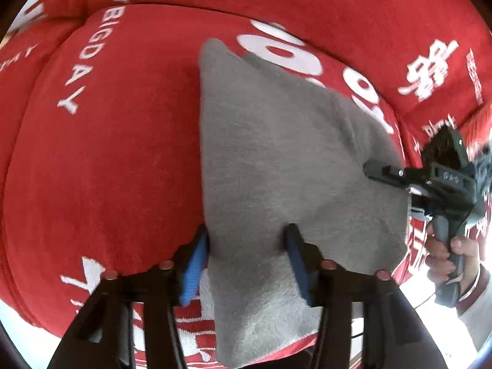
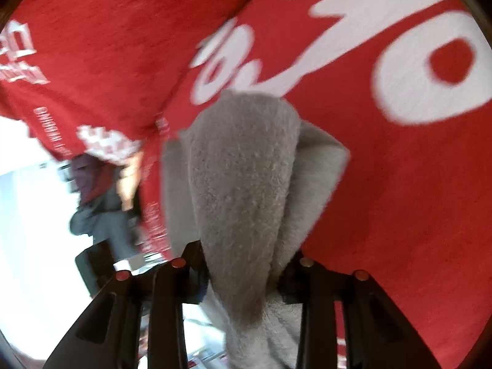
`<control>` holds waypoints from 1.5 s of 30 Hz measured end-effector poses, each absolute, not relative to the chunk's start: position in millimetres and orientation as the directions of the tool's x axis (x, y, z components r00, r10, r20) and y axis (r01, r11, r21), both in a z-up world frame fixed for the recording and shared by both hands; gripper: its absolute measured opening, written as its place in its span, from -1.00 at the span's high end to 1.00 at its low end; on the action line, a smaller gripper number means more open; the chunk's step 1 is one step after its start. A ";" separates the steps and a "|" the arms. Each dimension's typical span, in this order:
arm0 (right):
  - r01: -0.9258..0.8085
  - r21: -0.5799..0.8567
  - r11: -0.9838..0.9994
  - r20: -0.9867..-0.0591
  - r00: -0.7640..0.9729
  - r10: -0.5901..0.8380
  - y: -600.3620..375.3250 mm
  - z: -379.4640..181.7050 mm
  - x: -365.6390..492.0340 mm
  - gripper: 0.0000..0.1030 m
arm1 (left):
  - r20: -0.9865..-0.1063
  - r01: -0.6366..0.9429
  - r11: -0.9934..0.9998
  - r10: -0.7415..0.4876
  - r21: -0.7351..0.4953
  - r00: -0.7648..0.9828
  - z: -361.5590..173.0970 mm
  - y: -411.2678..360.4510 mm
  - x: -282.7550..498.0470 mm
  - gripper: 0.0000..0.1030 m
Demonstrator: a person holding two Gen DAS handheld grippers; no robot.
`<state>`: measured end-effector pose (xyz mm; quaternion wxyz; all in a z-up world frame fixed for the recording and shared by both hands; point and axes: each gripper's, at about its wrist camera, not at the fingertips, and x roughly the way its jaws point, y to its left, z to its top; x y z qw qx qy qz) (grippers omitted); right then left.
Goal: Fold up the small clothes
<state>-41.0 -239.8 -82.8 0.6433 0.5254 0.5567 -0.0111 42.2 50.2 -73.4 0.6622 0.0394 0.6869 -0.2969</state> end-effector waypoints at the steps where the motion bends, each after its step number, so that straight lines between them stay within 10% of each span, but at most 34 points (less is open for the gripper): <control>1: 0.628 0.586 0.512 -0.796 0.328 0.509 -244.8 -80.1 -42.0 -0.04 | -0.941 0.447 0.830 -0.323 -0.335 -0.106 -71.8 51.1 41.8 -0.26; 13: 0.574 0.451 0.683 -0.892 0.260 0.371 -211.1 -8.2 -78.0 -0.24 | -0.990 0.512 0.858 -0.095 -0.030 0.102 -38.6 64.5 17.5 -0.84; 18: 0.611 0.433 0.663 -0.898 0.224 0.379 -181.9 -21.1 -96.9 0.63 | -0.984 0.488 0.873 -0.089 -0.001 0.156 -27.5 63.2 14.6 -1.00; 35: 0.671 0.253 0.697 -0.961 0.089 0.263 -185.1 -24.2 -128.0 0.68 | -0.996 0.518 0.855 -0.061 -0.016 0.070 -16.3 60.4 -2.5 -1.00; 41: 0.647 0.242 0.723 -0.966 0.093 0.240 -171.8 2.7 -120.8 0.60 | -0.998 0.524 0.851 -0.057 -0.031 0.034 -8.2 58.2 -10.4 -1.00; 45: 0.616 0.202 0.762 -0.978 0.084 0.191 -155.3 16.7 -100.8 -0.47 | -0.999 0.533 0.846 -0.045 -0.033 0.010 -4.9 54.3 -16.2 -1.00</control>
